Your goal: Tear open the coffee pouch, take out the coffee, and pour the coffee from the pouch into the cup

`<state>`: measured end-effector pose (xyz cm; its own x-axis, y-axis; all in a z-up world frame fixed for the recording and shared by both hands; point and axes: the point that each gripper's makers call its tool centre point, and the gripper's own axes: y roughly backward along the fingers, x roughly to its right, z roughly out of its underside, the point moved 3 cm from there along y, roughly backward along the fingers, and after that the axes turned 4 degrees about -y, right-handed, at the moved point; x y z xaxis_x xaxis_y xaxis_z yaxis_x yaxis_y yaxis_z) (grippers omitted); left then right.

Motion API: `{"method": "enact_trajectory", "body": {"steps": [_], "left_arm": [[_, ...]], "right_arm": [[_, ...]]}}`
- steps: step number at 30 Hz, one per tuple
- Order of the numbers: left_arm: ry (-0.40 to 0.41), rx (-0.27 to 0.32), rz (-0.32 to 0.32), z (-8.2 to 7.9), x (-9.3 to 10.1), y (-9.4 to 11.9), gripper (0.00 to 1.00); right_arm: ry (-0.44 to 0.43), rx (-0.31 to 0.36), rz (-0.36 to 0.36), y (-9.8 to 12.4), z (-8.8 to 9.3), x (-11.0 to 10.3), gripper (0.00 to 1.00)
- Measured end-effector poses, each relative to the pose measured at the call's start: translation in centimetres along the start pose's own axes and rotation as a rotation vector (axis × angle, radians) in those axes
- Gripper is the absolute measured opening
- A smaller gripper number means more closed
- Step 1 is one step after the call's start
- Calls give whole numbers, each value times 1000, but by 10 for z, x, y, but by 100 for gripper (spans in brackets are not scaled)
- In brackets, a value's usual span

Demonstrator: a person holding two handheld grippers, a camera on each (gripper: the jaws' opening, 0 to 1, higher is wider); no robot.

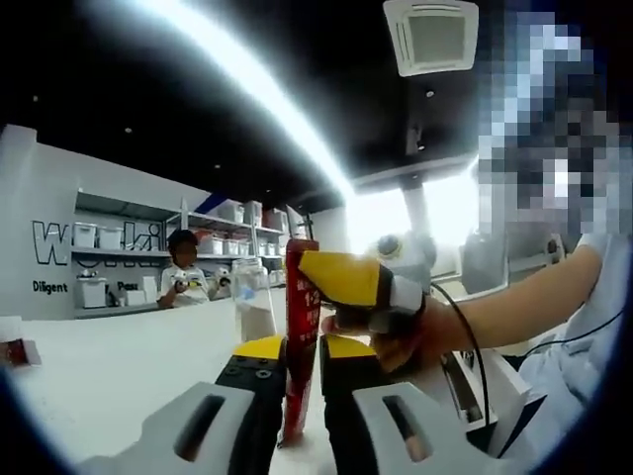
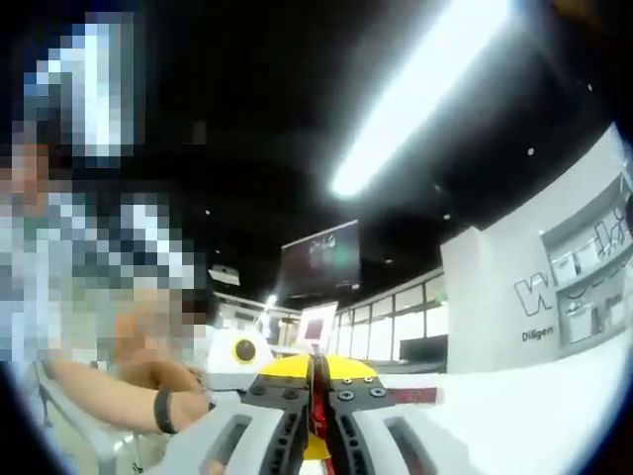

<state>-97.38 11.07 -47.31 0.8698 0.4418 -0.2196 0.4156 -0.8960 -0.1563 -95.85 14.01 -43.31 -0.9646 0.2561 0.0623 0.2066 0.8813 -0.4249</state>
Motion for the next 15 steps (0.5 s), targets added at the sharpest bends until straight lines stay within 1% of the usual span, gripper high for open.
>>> {"method": "enact_trajectory", "body": {"steps": [3,6,11,14,15], "left_arm": [[-2,2,5,0,-1,0,13],[-4,3,8,-1,-1,-1,13],[-9,7,12,-1,5,0,12],[-8,6,13,-2,7,0,13],[-5,6,12,-2,8,0,15]], "right_arm": [[-9,-18,0,0,3,0,10],[-12,-31,-4,0,5,-2,11],[-13,-34,5,1,5,-5,15],[-14,-31,-1,0,5,-9,13],[6,-38,1,1,6,-10,8]]}}
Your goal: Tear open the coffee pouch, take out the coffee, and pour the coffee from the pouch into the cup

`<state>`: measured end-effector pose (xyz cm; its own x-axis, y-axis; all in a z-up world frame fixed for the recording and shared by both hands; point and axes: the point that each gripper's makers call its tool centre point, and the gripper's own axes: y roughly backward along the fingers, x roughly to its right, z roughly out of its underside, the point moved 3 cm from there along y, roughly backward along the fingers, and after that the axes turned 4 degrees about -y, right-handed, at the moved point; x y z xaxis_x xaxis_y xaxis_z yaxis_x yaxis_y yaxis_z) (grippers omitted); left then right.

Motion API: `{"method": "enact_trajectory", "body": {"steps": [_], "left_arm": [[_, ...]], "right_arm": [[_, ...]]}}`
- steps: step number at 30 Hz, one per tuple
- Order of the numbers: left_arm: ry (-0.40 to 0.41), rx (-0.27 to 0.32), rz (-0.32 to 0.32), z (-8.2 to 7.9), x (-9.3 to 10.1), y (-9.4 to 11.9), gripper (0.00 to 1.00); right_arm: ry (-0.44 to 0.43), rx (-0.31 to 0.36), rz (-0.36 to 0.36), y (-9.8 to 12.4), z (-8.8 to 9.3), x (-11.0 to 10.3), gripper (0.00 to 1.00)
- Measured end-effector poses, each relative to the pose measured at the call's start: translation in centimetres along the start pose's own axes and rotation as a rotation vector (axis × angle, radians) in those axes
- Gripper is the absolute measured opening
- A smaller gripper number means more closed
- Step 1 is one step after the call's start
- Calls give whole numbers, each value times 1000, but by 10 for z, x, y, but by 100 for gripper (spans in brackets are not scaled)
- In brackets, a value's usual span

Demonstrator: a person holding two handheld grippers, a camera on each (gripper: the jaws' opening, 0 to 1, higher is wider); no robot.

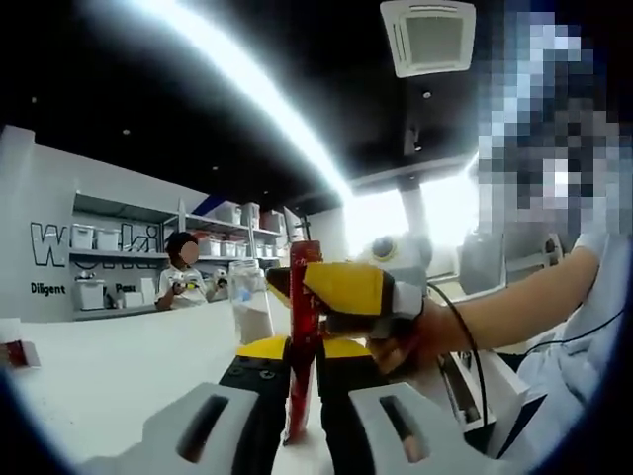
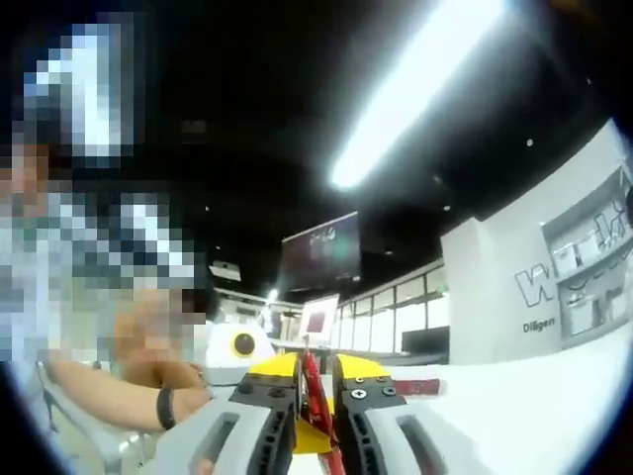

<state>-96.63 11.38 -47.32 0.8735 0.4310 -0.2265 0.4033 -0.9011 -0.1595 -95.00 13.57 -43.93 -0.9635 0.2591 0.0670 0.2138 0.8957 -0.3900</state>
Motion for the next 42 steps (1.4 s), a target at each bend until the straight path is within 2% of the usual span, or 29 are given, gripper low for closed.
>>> {"method": "enact_trajectory", "body": {"steps": [2,6,8,11,13,14,16,18,21,24,26,29,32,35,42], "left_arm": [[-12,-4,-9,1,0,0,19],[-7,-18,-30,3,-3,1,20],[-5,-18,-32,3,-2,1,17],[-16,-11,-21,1,2,2,13],[-7,-12,-12,1,4,2,11],[-9,-14,-11,1,5,1,11],[-21,-19,-2,2,8,1,11],[-31,-21,1,2,10,1,11],[-17,-17,1,1,11,1,14],[-39,19,-9,-5,12,3,19],[-10,30,-3,-5,10,3,20],[-11,21,15,-4,14,1,14],[-15,32,14,-6,15,2,11],[10,36,2,-6,13,3,10],[8,43,5,-7,18,4,12]], "right_arm": [[11,-1,8,0,0,-1,7],[14,-4,27,1,0,-1,6],[20,3,59,3,-2,2,6],[2,7,69,4,-3,2,9],[-26,30,45,3,-6,-5,13],[-42,63,14,3,-10,-11,14],[-17,60,17,4,-10,-13,7],[-19,59,15,4,-10,-2,5],[-10,59,19,4,-11,-1,3],[-37,47,-5,3,-9,-5,3],[-17,37,-15,1,-7,-8,3],[-15,24,-13,1,-4,-8,6],[-42,46,-23,1,-8,-11,12],[-61,69,-18,3,-12,-9,8],[-61,73,-20,3,-12,-9,5]]}}
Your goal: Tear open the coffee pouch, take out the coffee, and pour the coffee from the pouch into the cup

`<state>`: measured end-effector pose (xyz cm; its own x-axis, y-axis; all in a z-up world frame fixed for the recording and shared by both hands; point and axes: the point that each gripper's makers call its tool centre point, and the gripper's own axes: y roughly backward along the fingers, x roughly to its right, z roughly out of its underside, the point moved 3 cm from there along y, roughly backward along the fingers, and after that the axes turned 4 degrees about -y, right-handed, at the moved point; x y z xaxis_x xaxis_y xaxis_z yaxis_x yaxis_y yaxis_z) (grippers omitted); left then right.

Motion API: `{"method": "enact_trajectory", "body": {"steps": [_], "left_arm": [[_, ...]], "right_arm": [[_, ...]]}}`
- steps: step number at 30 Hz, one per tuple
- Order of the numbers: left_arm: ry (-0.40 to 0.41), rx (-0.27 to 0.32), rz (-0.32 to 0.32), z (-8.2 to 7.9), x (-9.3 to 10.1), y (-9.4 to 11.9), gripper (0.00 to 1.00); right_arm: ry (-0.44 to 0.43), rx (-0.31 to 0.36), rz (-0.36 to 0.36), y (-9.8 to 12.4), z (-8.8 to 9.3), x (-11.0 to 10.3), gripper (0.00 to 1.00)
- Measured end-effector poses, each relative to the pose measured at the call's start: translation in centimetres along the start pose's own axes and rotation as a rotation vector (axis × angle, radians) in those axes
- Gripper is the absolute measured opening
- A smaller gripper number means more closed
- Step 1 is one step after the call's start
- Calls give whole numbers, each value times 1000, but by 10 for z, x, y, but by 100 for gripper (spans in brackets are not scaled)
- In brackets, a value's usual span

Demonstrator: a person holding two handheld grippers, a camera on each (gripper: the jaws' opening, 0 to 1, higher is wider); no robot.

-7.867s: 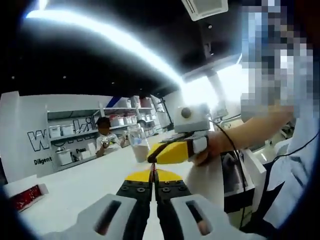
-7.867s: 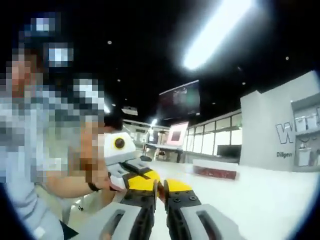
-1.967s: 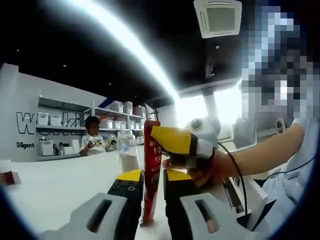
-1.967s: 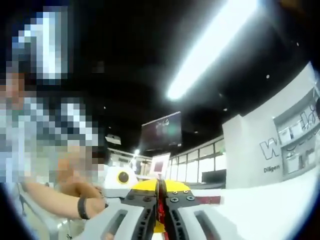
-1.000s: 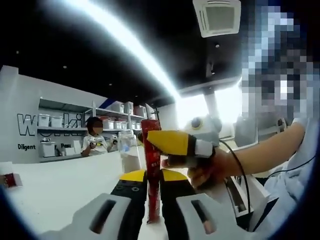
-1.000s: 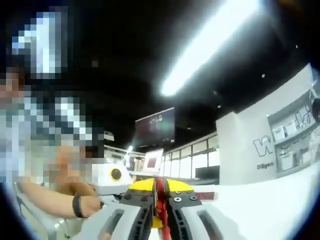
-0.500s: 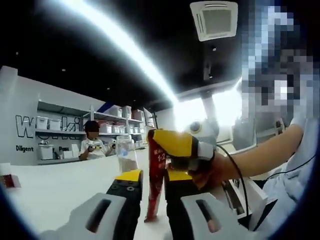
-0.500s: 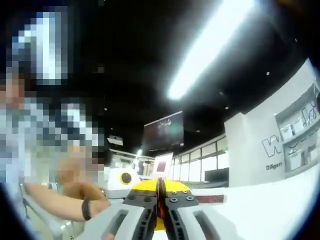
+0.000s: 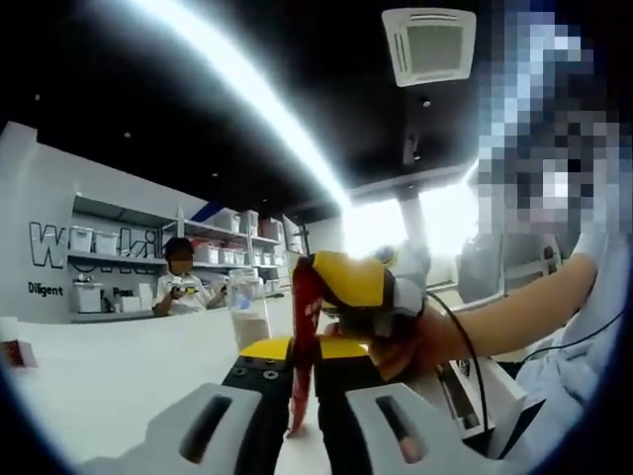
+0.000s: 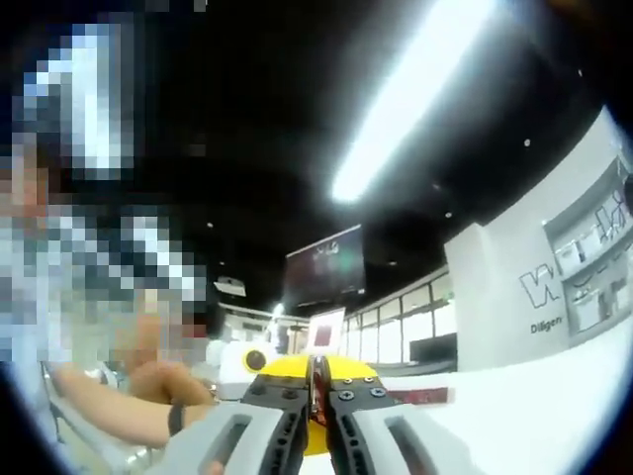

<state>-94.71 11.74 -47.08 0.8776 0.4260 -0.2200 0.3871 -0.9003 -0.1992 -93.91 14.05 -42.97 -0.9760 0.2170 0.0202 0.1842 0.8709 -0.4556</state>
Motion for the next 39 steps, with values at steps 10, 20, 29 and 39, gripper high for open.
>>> {"method": "enact_trajectory", "body": {"steps": [10,20,29,39], "left_arm": [[59,210,-53,-27,-22,13,12],[50,218,-37,-26,-34,9,14],[83,227,-2,-27,-30,7,15],[42,231,-8,-31,-24,8,6]], "right_arm": [[-28,-10,30,1,3,8,5],[-220,4,4,4,-4,23,4],[-338,7,-35,4,-5,16,4],[-232,39,37,8,-8,16,10]]}}
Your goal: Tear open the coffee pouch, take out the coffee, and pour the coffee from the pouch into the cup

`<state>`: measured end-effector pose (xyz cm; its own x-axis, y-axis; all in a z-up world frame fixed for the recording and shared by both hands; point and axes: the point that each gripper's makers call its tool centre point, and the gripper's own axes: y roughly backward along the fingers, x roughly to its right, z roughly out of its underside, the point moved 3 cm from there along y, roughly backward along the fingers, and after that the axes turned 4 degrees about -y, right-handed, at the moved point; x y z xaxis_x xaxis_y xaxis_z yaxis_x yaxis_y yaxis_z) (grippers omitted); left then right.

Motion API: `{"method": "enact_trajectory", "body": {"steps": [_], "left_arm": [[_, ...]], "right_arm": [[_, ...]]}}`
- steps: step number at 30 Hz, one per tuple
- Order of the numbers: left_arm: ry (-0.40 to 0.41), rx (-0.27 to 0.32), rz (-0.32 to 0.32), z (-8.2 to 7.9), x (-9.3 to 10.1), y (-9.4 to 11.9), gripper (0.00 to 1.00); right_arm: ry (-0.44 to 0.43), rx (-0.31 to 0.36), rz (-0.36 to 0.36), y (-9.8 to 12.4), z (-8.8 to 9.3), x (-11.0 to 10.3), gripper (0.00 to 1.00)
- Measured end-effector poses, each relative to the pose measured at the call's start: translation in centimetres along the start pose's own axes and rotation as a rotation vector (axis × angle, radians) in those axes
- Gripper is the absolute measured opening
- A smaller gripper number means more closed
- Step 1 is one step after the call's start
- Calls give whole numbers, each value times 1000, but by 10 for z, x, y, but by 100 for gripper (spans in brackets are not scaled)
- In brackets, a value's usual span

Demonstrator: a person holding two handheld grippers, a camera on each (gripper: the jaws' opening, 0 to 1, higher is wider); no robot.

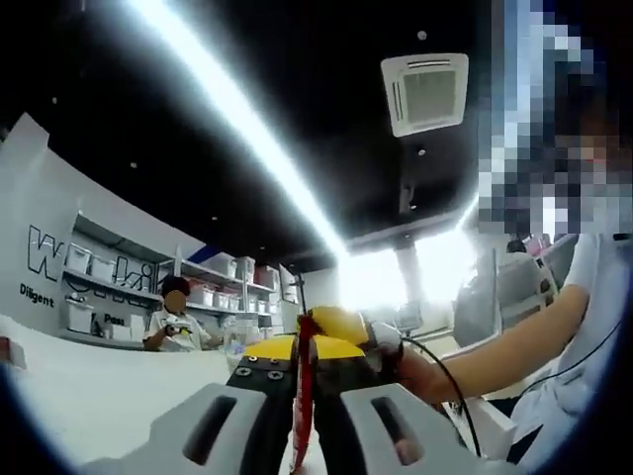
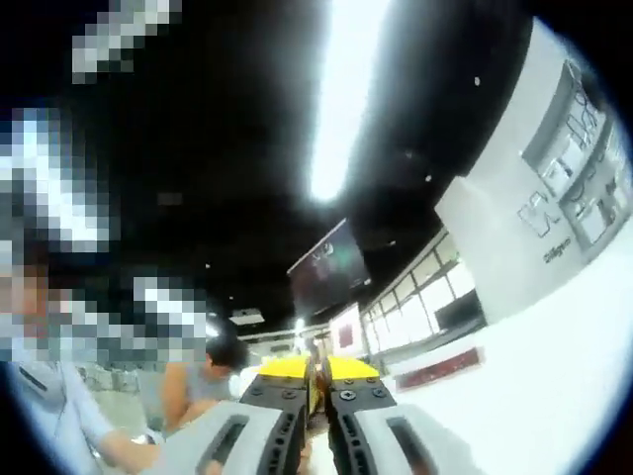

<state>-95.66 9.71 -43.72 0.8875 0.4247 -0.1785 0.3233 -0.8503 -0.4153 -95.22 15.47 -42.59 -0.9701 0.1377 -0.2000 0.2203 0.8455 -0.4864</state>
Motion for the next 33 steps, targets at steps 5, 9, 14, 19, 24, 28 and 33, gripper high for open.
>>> {"method": "enact_trajectory", "body": {"steps": [5,9,14,19,24,28,33], "left_arm": [[13,4,-34,-1,-4,2,6],[19,11,-28,-2,-10,2,6],[7,6,-15,-1,-6,1,6],[-17,9,-22,-2,-12,0,8],[-42,10,-22,-3,0,2,8],[-43,14,-12,-5,13,3,6],[-36,21,-8,-7,19,4,6]], "right_arm": [[54,-15,18,1,3,-3,7],[67,-8,11,1,3,-7,6],[54,15,0,1,0,-10,3],[25,-1,-6,0,4,-13,3],[22,-16,-1,0,3,-2,3],[48,-7,-3,0,2,-1,5],[76,-23,-16,-1,5,-1,7]]}}
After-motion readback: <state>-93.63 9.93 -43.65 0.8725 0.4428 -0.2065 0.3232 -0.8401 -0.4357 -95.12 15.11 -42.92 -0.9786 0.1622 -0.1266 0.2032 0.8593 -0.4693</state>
